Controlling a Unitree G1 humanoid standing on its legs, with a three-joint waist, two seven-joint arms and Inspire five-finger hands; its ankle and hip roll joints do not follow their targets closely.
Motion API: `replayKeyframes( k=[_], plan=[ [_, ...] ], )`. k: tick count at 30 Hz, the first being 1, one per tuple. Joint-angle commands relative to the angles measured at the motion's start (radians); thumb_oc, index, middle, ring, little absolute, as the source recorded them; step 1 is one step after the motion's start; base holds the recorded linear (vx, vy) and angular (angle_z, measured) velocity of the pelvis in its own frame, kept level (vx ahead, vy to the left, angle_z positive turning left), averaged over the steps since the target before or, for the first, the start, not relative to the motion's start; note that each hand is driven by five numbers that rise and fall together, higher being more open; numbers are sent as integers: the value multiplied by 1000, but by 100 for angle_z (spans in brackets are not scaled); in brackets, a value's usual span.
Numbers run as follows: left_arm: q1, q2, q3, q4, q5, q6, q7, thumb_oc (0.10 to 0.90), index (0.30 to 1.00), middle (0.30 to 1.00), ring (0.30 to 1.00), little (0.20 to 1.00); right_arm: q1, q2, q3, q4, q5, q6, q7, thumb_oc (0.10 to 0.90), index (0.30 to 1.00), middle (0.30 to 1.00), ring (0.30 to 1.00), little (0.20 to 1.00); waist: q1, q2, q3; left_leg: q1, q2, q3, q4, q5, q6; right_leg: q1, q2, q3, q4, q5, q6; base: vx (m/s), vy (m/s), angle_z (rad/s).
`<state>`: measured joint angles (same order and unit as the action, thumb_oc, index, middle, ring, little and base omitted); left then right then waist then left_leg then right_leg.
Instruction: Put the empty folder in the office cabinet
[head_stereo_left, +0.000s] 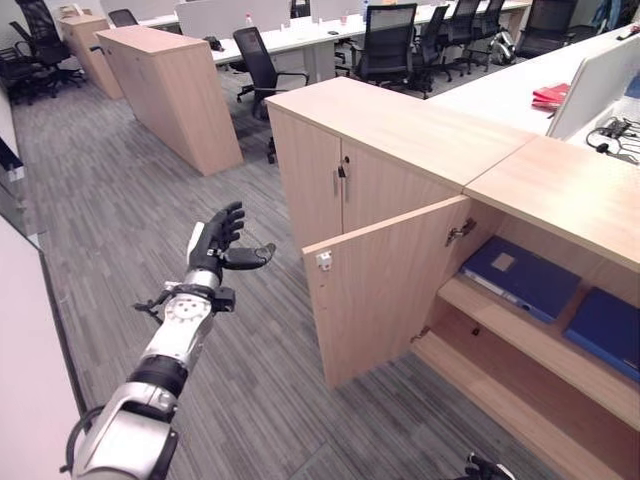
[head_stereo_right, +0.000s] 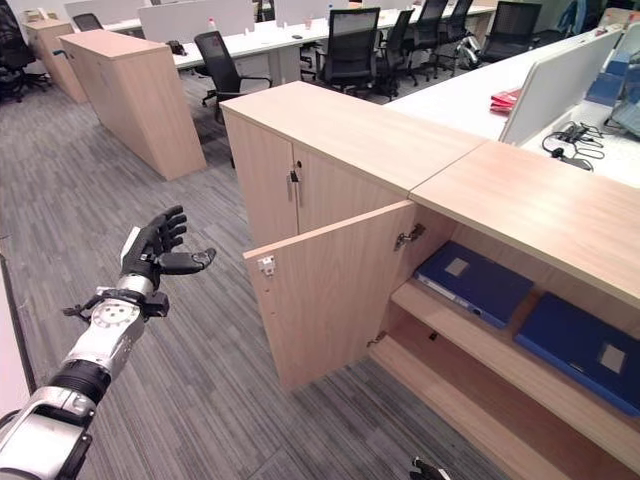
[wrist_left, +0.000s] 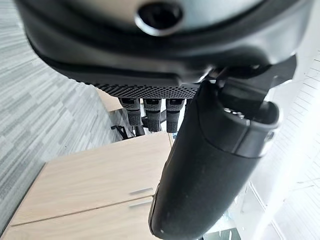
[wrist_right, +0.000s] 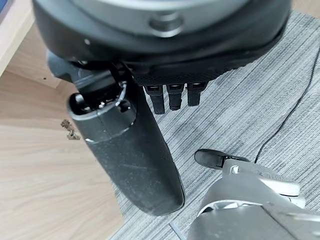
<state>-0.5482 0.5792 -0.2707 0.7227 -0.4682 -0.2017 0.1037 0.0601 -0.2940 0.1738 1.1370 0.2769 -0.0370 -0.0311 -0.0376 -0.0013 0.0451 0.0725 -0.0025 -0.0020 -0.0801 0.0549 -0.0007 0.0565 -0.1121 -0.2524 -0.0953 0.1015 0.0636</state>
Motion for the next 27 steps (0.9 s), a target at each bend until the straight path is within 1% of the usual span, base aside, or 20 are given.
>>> replayKeyframes(
  k=[1,5,11,14,15,16,17,18,20,24,27],
  plan=[
    [-245,72,39,88,-41,-118,24,800,900,900,900,900,-54,-63,21,4,9,-40,-3,800,900,900,900,900,-2,6,-30,24,-22,-63,-7,-125,-17,73,-32,-42,45,-122,82,0,0,0],
    [-267,75,39,112,-49,-116,27,800,900,900,900,900,-57,-57,25,5,14,-40,-3,800,900,900,900,900,-7,3,-29,28,-21,-59,-7,-128,-17,73,-32,-38,47,-122,83,0,0,0],
    [-264,30,34,99,-65,-120,24,800,900,900,900,900,-62,-46,35,8,11,-39,-7,800,900,900,900,900,-8,2,-28,32,-21,-55,-7,-132,-15,72,-34,-38,48,-122,84,0,0,0],
    [-221,-24,31,66,-77,-122,12,800,900,900,900,900,-70,-33,36,10,9,-37,-13,800,900,900,900,900,-8,1,-25,34,-23,-52,-7,-132,-11,73,-36,-36,49,-122,84,0,0,0],
    [-220,-24,31,65,-76,-122,12,800,900,900,900,900,-70,-34,37,10,9,-37,-13,800,900,900,900,900,-8,1,-26,34,-23,-52,-7,-132,-11,73,-36,-36,49,-122,84,0,0,0],
    [-194,-60,27,50,-78,-119,4,800,900,900,900,900,-73,-30,34,11,9,-37,-15,800,900,900,900,900,-8,1,-23,33,-24,-52,-7,-132,-10,74,-38,-37,49,-121,84,0,0,0],
    [-193,-61,27,49,-78,-118,5,800,900,900,900,900,-73,-30,34,11,9,-37,-15,800,900,900,900,900,-8,1,-23,33,-24,-52,-7,-132,-10,74,-38,-36,49,-121,84,0,0,0],
    [-165,-96,13,35,-64,-114,-3,800,900,900,900,900,-73,-24,32,11,8,-38,-17,800,900,900,900,900,-7,1,-22,33,-26,-54,-7,-132,-9,75,-39,-39,50,-122,84,0,0,0],
    [-122,-139,-20,8,-27,-105,-20,800,900,900,900,900,-72,-23,32,16,-8,-37,-23,800,900,900,900,900,-5,-3,-19,32,-27,-56,-7,-132,-7,76,-41,-42,51,-120,84,0,0,0],
    [-72,-181,-57,-27,7,-94,-45,800,900,900,900,900,-74,-27,24,21,-24,-32,-28,800,900,900,900,900,0,-3,-15,31,-30,-53,-7,-132,-4,75,-46,-47,51,-116,86,-4,8,0],
    [-52,-196,-71,-43,22,-91,-53,800,900,900,900,900,-74,-30,22,23,-30,-31,-26,800,900,900,900,900,1,-3,-15,29,-32,-52,-7,-132,-3,74,-49,-48,51,-114,88,0,0,0]
  ],
)
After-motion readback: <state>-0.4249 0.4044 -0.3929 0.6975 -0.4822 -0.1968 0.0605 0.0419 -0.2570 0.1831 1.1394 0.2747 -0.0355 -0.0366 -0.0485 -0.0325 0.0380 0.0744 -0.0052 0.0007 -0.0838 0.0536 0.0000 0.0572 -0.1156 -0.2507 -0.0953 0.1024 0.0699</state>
